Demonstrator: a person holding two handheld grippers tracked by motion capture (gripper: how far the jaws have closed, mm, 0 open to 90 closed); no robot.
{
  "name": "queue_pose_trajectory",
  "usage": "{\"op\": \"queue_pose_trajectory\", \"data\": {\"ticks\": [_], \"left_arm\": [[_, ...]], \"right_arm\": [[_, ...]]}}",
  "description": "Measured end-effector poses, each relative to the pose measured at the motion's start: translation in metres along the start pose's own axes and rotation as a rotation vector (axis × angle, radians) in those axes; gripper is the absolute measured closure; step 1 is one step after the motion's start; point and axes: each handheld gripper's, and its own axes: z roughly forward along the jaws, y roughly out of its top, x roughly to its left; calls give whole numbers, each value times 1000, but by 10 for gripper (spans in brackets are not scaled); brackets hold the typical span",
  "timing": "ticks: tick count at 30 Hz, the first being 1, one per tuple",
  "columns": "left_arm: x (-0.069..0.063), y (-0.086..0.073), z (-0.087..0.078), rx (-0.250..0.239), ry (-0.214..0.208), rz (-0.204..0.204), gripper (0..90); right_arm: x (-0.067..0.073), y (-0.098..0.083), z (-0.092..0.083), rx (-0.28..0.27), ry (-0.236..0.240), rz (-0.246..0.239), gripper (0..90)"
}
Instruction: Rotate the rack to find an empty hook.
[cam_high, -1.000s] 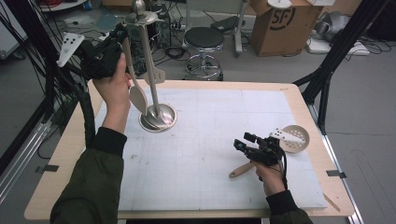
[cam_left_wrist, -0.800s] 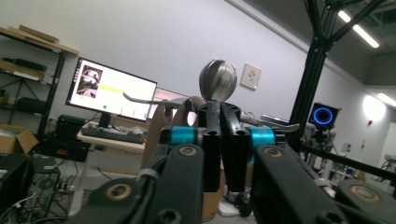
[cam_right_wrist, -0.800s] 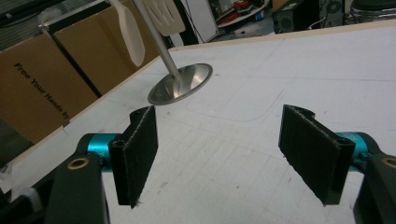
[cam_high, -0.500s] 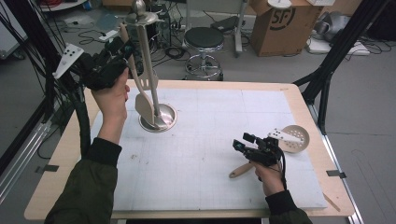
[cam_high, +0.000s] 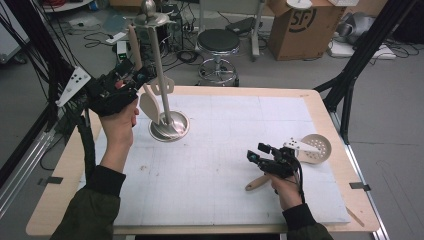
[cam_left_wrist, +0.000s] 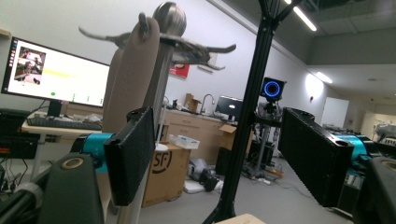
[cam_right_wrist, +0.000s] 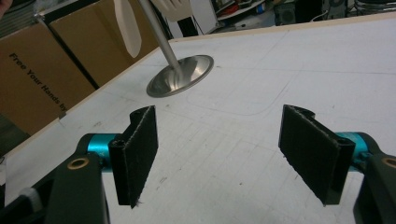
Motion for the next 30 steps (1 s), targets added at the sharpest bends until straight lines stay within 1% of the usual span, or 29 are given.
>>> {"op": "queue_pose_trajectory", "data": {"ticks": [2, 9, 13, 18, 22, 23, 25, 27, 30], "left_arm": [[1, -2, -2, 6, 7, 5, 276], [2, -10, -10, 13, 9, 6, 273], [4, -12, -15, 16, 3, 0, 272], [3, -18, -22, 26, -2, 3, 270], [3, -25, -30, 32, -7, 3, 269], [4, -27, -32, 35, -8, 7, 269], [4, -30, -37, 40, -3, 27, 264], [5, -34, -41, 43, 2, 37, 263], [7, -43, -46, 52, 2, 21, 262]], "right_arm": [[0, 0, 0, 1, -4, 1, 279], [-1, 0, 0, 1, -5, 5, 280], [-1, 0, 1, 1, -7, 4, 279], [-1, 0, 0, 2, -6, 4, 279], [-1, 0, 1, 4, -10, 1, 279], [-1, -1, 1, 4, -11, -5, 279], [0, 0, 1, 7, -8, 1, 279], [-1, 0, 1, 6, -10, -3, 279], [-2, -1, 0, 13, -13, 0, 279]]}}
